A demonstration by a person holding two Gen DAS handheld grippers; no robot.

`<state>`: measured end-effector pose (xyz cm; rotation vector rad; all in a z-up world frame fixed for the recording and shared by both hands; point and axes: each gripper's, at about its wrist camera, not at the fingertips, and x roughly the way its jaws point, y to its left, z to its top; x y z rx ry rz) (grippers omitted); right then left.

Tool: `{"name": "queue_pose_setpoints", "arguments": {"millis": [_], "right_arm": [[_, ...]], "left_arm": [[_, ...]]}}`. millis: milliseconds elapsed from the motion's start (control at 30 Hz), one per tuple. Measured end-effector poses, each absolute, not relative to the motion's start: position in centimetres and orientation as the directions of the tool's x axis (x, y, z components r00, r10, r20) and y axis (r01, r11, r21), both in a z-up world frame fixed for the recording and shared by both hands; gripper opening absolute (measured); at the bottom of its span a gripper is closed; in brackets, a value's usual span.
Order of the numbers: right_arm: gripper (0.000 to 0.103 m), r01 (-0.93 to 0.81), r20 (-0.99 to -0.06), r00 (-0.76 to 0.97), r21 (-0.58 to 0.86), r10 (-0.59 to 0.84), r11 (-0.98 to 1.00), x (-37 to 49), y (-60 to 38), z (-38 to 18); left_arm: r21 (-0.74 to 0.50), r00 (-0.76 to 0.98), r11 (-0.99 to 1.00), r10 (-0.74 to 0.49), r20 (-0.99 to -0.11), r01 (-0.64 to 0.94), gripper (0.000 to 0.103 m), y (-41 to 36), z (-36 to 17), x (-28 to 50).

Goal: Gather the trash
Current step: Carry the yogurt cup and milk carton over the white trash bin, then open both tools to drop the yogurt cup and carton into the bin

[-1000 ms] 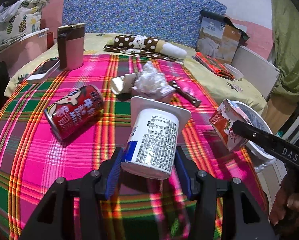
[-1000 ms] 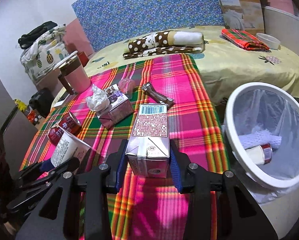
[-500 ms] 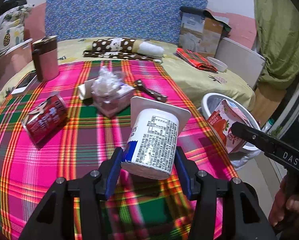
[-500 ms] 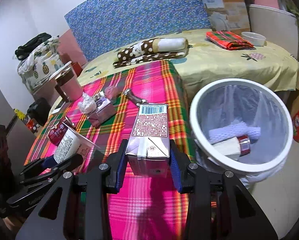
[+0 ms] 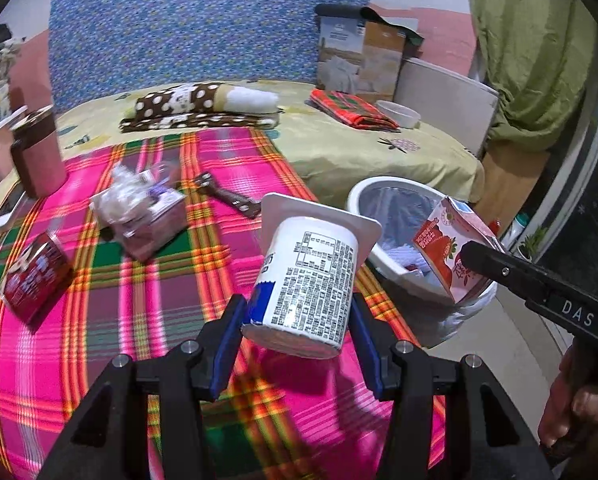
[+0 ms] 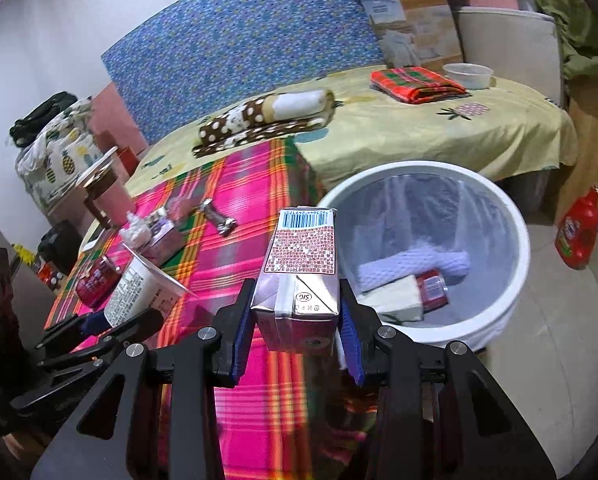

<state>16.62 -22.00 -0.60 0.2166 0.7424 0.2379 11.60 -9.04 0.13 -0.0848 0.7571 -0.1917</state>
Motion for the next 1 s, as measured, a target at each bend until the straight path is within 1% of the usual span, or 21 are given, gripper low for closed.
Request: {"name": "queue_pose_setpoints", "arguments": {"millis": [433, 767, 1000], "right_arm": [[0.041, -0.003, -0.664, 0.725, 0.262, 0.182, 0.965, 17.0, -27.4, -1.4], [0.041, 0.023, -0.693, 0.703, 0.243, 0.157, 0.970, 18.0, -29.5, -2.6], [0.041, 0.000, -0.710, 0.687, 0.215, 0.156, 0.977, 18.9, -29.7, -2.8]], "left_arm": [[-0.137, 0.687, 0.952, -0.292, -0.666, 0.273, 0.054, -15.1, 0.6, 14.7], [-0.135, 0.649, 0.932, -0.333, -0.684, 0.336, 0.054, -18.8, -0.1, 16.9], [-0.138, 0.620, 0.922, -0.348, -0.704, 0.361, 0.054, -20.4, -1.0, 18.1]]}}
